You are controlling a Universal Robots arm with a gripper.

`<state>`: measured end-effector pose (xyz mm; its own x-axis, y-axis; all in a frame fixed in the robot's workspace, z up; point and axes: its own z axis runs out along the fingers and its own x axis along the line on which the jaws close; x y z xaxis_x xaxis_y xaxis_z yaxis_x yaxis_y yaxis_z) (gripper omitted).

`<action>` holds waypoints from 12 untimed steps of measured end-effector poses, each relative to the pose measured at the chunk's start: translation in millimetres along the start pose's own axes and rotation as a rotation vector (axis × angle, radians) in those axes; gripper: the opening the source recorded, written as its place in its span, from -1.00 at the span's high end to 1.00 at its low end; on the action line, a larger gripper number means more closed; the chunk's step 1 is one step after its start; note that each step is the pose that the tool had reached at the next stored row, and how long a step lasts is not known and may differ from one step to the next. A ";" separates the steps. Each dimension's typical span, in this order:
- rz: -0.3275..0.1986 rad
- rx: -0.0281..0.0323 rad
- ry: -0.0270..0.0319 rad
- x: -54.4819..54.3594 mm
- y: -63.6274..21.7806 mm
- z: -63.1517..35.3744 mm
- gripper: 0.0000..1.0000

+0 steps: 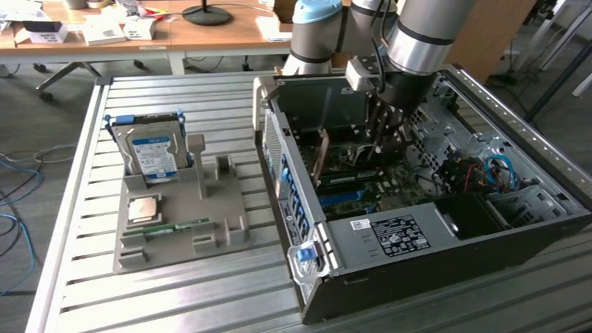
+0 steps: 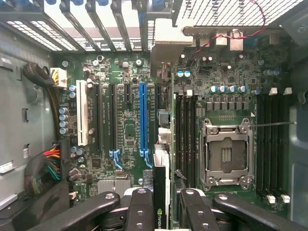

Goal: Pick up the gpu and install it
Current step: 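Insert the gpu into the slot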

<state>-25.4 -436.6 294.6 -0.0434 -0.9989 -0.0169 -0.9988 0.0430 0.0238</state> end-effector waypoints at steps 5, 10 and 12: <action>0.000 0.0000 0.0000 0.1 0.7 7.1 0.47; 0.000 0.0000 0.0000 0.4 0.8 7.7 0.47; 0.000 0.0000 0.0000 1.6 0.8 7.7 0.47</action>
<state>-26.4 -438.0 286.8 -0.0434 -0.9989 -0.0169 -0.9988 0.0430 0.0238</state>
